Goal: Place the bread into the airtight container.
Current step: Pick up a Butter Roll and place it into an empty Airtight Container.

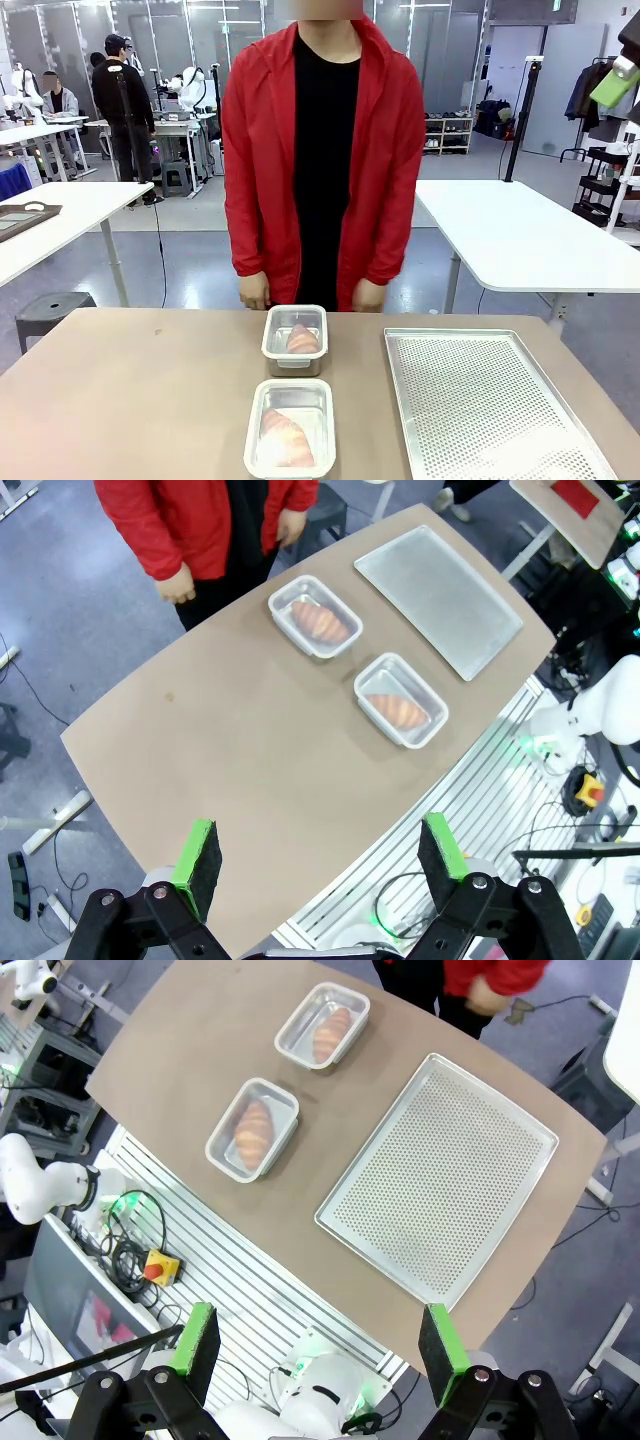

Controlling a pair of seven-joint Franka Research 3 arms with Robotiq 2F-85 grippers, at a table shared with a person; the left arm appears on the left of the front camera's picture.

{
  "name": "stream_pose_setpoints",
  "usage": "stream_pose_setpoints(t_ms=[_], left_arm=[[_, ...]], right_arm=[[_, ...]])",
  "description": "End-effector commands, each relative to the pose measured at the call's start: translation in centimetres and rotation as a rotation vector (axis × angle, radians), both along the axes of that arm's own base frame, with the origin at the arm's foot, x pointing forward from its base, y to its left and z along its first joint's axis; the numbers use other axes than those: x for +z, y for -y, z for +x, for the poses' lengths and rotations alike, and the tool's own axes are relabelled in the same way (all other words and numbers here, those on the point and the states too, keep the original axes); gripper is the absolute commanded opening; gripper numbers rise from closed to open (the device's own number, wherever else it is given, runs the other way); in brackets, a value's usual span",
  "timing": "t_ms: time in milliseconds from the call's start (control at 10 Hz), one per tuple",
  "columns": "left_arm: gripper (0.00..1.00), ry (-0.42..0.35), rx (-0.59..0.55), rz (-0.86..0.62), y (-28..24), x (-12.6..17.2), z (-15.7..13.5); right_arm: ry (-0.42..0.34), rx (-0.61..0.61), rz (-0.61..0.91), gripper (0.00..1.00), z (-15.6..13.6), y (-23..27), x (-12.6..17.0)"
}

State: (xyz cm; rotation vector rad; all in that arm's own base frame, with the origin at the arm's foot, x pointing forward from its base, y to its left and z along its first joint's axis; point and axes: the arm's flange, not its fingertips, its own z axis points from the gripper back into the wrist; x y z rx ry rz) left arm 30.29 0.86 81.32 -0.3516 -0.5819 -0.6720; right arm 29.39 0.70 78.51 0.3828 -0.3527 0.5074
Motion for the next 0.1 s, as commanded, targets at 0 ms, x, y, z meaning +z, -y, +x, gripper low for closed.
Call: stream_pose_setpoints(t_ms=[0], left_arm=[[1.0, -0.001, -0.012, 0.002, 0.07, 0.14, -0.13]], right_arm=[[0.007, 0.001, -0.021, 1.0, 0.07, 0.07, 0.21]])
